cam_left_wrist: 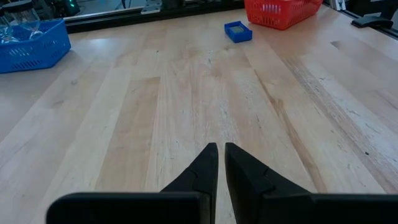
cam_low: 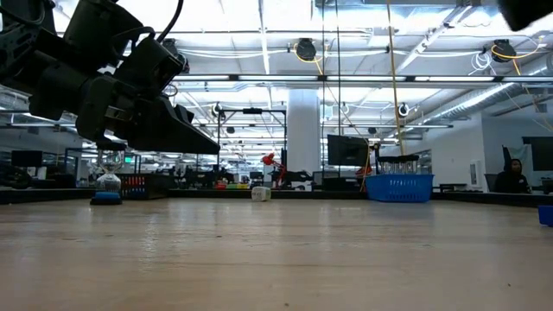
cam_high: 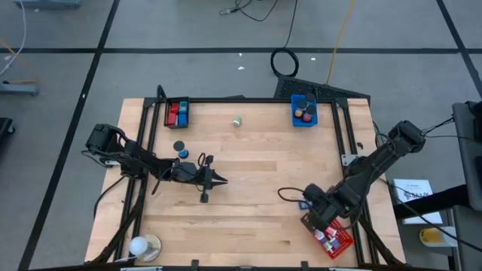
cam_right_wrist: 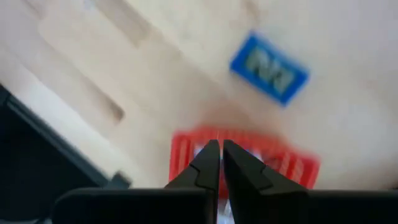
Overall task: Pick & Place Office items
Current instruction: Put the blue digital timer into the black basket
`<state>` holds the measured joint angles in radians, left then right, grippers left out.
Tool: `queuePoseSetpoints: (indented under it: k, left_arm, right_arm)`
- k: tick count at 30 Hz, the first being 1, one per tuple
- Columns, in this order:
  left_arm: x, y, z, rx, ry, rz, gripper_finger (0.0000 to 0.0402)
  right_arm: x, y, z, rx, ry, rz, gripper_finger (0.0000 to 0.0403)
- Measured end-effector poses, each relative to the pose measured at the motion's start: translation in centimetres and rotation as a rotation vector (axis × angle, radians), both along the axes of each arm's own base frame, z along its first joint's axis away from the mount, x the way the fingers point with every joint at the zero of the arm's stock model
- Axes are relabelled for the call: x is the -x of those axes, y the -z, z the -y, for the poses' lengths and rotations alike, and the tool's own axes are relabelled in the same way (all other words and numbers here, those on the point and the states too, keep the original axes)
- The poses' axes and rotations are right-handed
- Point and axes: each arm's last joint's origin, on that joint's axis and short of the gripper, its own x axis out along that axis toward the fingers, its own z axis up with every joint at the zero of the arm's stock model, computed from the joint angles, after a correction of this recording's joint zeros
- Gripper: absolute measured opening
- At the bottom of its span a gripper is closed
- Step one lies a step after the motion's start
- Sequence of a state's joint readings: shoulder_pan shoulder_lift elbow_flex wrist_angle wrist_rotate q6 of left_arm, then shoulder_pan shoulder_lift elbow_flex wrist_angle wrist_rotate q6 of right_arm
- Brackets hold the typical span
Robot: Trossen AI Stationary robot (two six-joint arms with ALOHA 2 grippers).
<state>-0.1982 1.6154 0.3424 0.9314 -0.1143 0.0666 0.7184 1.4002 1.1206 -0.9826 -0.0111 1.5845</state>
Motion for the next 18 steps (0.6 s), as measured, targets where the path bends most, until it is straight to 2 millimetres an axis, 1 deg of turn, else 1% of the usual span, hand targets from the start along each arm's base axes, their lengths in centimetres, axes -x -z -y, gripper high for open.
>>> queuePoseSetpoints:
  k: [5,10,12,15,18]
  left_arm:
    - [0.0,0.0,0.0,0.000,0.000,0.000,0.0037]
    - [0.0,0.0,0.0,0.000,0.000,0.000,0.0037]
    - [0.0,0.0,0.0,0.000,0.000,0.000,0.0037]
    - [0.0,0.0,0.0,0.000,0.000,0.000,0.0037]
    - [0.0,0.0,0.0,0.000,0.000,0.000,0.0037]
  right_arm:
    - [-1.0,0.0,1.1,0.130,-0.054,0.105,0.0007]
    - [-2.2,0.0,3.1,0.247,-0.080,0.141,0.0014]
    - [-2.6,0.0,4.0,0.278,-0.068,0.141,0.0024]
    - [-3.3,0.2,4.9,0.296,-0.084,0.124,0.0052]
    - [-3.9,0.8,5.2,0.317,-0.145,0.100,0.0090]
